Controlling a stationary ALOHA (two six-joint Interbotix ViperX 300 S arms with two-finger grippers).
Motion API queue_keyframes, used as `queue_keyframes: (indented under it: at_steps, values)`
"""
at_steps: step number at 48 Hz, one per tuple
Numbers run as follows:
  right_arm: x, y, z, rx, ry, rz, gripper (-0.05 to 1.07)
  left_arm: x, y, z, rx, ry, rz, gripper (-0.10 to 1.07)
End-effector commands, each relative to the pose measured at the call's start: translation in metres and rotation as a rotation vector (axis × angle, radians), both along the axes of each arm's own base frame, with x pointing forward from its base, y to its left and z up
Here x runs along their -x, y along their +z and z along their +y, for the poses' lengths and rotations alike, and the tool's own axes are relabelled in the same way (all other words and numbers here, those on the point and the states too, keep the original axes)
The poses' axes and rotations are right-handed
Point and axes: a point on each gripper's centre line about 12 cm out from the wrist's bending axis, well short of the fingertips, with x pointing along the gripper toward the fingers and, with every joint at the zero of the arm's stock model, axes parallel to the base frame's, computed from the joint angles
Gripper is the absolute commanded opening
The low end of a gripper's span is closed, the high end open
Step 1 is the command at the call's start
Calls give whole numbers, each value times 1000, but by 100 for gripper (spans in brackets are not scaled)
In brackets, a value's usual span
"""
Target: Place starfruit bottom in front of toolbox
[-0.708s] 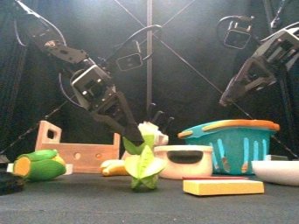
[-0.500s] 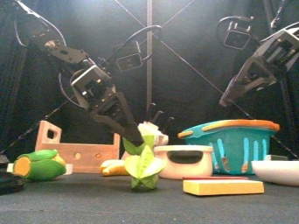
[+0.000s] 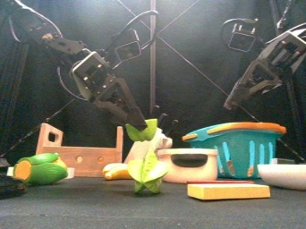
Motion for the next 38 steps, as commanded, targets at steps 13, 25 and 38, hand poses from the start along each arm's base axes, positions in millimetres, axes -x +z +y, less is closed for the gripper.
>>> queue_keyframes:
  at_steps: [13, 25, 38]
  values:
    - [-1, 3, 0, -3, -1, -14, 68, 34, 46, 18, 10, 65, -162, 70]
    - [-1, 2, -1, -2, -3, -10, 68, 86, 67, 63, -2, 251, -341, 70]
    - [-3, 1, -4, -2, -14, -2, 68, 112, 58, 107, -24, 435, -339, 70]
